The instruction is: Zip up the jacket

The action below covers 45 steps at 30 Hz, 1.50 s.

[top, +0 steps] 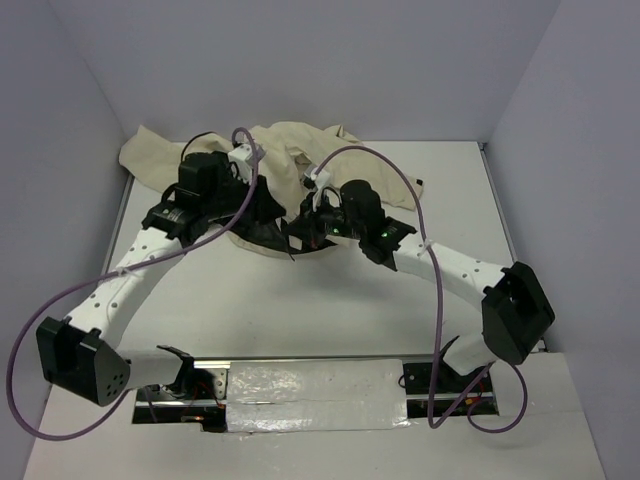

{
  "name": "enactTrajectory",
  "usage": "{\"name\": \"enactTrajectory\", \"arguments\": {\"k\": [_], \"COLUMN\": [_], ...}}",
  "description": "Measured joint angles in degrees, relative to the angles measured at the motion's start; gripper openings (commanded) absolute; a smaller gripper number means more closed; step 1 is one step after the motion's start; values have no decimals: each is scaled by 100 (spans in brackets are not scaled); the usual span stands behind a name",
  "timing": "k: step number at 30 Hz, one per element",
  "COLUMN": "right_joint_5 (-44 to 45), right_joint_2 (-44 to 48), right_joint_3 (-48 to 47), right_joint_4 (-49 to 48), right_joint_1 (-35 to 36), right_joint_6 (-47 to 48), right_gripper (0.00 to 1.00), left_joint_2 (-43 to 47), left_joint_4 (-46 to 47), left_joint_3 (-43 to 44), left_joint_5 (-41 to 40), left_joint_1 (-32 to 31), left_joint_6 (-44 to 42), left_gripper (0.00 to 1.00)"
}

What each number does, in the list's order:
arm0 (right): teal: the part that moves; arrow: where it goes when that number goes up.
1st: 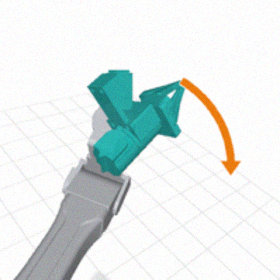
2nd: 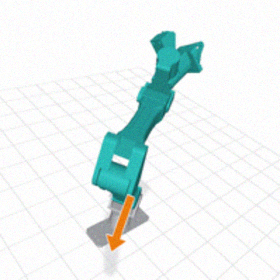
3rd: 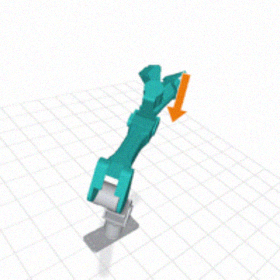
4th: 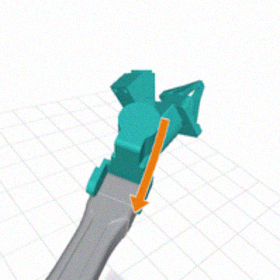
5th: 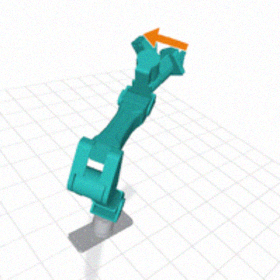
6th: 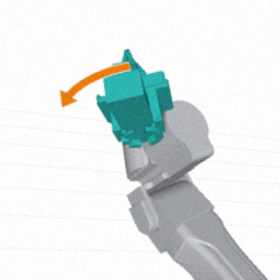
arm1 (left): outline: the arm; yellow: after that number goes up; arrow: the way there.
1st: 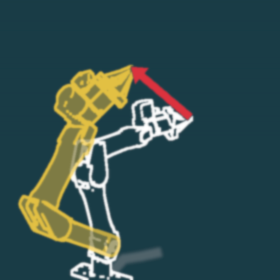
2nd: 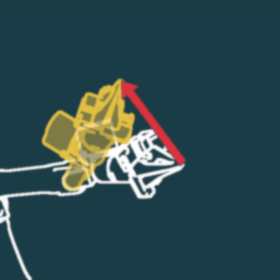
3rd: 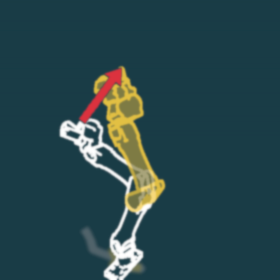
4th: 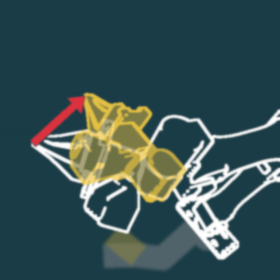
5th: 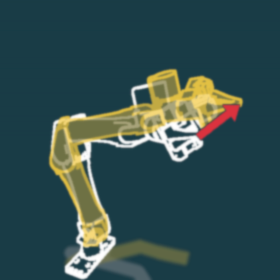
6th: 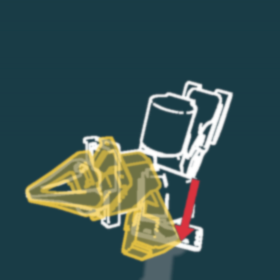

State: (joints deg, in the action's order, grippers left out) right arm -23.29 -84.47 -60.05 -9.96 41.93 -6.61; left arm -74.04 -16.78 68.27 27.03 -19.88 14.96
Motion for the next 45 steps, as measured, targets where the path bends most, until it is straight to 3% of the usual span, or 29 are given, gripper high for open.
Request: {"name": "enactTrajectory", "arguments": {"k": [1, 4, 5, 10, 13, 18, 33, 36, 37, 39, 44, 45], "right_joint_5": [-114, -417, -514, -909, -1060, -1193, -1447, -1447, -1443, -1425, -1401, -1401], "right_joint_2": [28, 92, 120, 225, 227, 227, 302, 304, 308, 317, 345, 350], "right_joint_3": [17, 39, 42, 39, 37, 37, 26, 15, 15, 15, 15, 15], "right_joint_4": [-13, 26, 57, 125, 229, 297, 313, 310, 315, 313, 319, 328], "right_joint_1": [-11, -11, -11, -26, -26, -26, -57, -57, -57, -59, -74, -83], "right_joint_6": [46, 162, 203, 389, 470, 505, 638, 671, 682, 719, 782, 785], "right_gripper": [0, 0, 0, 2, 3, 4, 4, 4, 4, 4, 5, 5], "left_joint_2": [127, 649, 822, 1104, 743, 643, 645, 645, 645, 649, 695, 706], "left_joint_4": [-55, -50, 4, 186, 273, 710, 2070, 2238, 2282, 2343, 2538, 2505], "left_joint_3": [-4, -175, -278, -710, -866, -1222, -1429, -1432, -1432, -1432, -1462, -1460], "left_joint_5": [68, 348, 442, 944, 1191, 1545, 2428, 2603, 2688, 2837, 2914, 2920], "left_joint_1": [46, 232, 271, 350, 343, 337, 361, 363, 363, 361, 356, 356], "left_joint_6": [-149, -608, -721, -927, -918, -741, -542, -404, -400, -372, -210, -247], "left_gripper": [30, 11, 9, 25, 48, 56, 47, 31, 17, 0, 0, 8]}}
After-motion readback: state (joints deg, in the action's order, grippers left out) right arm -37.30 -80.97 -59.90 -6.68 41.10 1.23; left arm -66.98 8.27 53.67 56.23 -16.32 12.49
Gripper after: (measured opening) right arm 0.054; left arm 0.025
